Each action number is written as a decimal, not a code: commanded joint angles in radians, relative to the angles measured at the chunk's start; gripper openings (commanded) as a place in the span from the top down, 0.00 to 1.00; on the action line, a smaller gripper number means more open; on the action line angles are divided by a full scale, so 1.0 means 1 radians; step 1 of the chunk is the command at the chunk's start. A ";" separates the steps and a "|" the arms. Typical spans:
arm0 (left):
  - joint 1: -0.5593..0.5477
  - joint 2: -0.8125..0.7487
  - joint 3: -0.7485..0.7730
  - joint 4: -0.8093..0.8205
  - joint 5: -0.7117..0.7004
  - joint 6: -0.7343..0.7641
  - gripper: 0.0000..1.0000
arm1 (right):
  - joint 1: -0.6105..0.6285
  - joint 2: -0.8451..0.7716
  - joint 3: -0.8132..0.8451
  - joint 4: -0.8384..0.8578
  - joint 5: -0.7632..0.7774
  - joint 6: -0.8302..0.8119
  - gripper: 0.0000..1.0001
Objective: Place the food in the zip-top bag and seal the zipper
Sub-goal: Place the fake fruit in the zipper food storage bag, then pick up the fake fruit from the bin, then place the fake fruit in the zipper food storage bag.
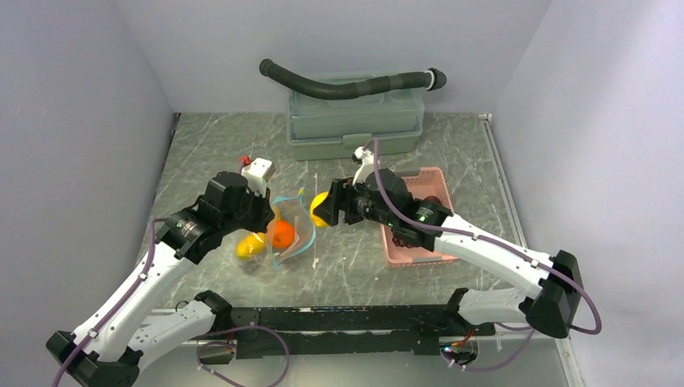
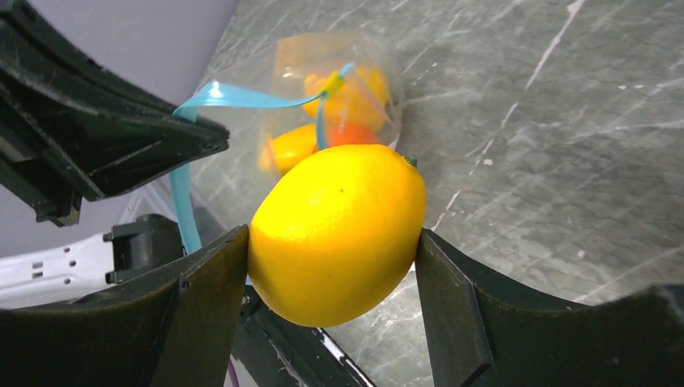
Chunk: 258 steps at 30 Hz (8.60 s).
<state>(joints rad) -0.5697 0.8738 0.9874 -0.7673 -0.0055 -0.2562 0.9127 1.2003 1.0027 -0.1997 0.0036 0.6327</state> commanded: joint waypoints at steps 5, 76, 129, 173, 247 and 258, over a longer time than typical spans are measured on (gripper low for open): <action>-0.001 -0.016 0.002 0.018 -0.017 0.009 1.00 | 0.116 0.068 0.125 0.051 0.047 -0.098 1.00; -0.001 -0.049 -0.001 0.025 -0.012 0.011 1.00 | 0.238 0.273 0.219 0.082 0.146 -0.043 0.10; -0.001 -0.039 0.000 0.019 -0.016 0.008 1.00 | -0.205 -0.124 -0.037 -0.630 0.497 0.086 0.11; -0.001 -0.027 -0.001 0.020 -0.005 0.012 1.00 | -0.445 0.163 -0.248 -0.307 0.260 0.066 0.48; -0.001 -0.036 0.000 0.017 -0.011 0.009 1.00 | -0.015 -0.254 0.092 -0.231 -0.061 -0.127 1.00; -0.001 -0.033 0.000 0.017 -0.011 0.008 1.00 | 0.147 -0.133 0.205 -0.208 -0.075 -0.176 1.00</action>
<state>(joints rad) -0.5697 0.8478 0.9855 -0.7681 -0.0158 -0.2562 1.0107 1.0523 1.1233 -0.4870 -0.0761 0.4953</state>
